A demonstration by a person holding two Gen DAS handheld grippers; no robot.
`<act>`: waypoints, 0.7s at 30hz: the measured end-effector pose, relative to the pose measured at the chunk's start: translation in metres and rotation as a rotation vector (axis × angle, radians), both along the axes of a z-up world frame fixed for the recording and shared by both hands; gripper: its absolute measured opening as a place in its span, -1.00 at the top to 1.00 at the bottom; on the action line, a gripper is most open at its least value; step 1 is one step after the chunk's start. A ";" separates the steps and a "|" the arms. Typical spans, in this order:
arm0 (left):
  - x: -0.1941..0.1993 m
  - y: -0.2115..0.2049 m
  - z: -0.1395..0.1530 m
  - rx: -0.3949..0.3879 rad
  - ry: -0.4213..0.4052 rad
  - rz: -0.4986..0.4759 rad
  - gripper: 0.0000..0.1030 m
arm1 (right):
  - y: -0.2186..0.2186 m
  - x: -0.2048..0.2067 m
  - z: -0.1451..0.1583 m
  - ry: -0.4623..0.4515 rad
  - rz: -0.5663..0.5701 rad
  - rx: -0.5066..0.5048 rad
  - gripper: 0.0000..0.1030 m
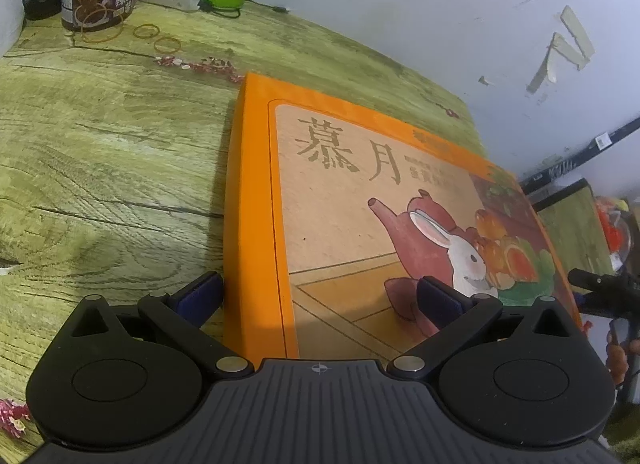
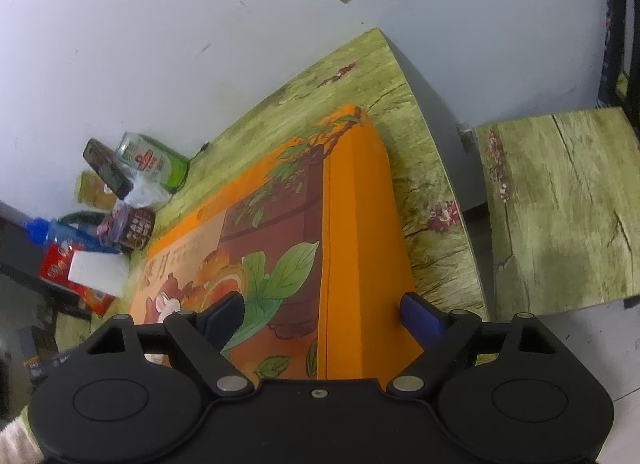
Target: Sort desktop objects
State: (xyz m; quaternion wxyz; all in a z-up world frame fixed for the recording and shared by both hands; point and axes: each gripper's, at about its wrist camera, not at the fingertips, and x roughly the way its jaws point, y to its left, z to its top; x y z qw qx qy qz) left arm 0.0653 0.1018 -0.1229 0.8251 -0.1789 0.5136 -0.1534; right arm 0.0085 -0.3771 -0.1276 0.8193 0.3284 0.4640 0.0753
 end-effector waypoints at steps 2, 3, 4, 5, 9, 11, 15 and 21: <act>-0.001 0.000 0.001 -0.001 -0.002 -0.006 -1.00 | 0.001 -0.001 0.000 0.002 0.006 -0.002 -0.66; -0.002 0.001 0.001 -0.002 -0.002 -0.010 -1.00 | 0.001 -0.001 0.000 0.003 0.009 -0.004 -0.66; -0.002 0.001 0.001 -0.001 -0.002 -0.015 -1.00 | 0.001 -0.002 0.000 0.004 0.012 -0.008 -0.66; -0.003 0.001 0.001 0.001 -0.003 -0.020 -1.00 | 0.001 -0.002 0.000 0.006 0.015 -0.011 -0.66; -0.004 0.000 0.000 0.013 -0.002 -0.037 -1.00 | 0.003 -0.004 -0.002 0.014 0.033 -0.030 -0.66; -0.006 -0.001 0.000 0.022 -0.002 -0.047 -1.00 | 0.004 -0.004 -0.002 0.017 0.045 -0.044 -0.66; -0.009 -0.002 0.000 0.037 -0.005 -0.071 -1.00 | 0.011 -0.004 0.000 0.017 0.081 -0.086 -0.65; -0.012 0.003 -0.003 0.012 0.013 -0.056 -1.00 | 0.016 -0.005 -0.005 0.037 0.104 -0.101 -0.65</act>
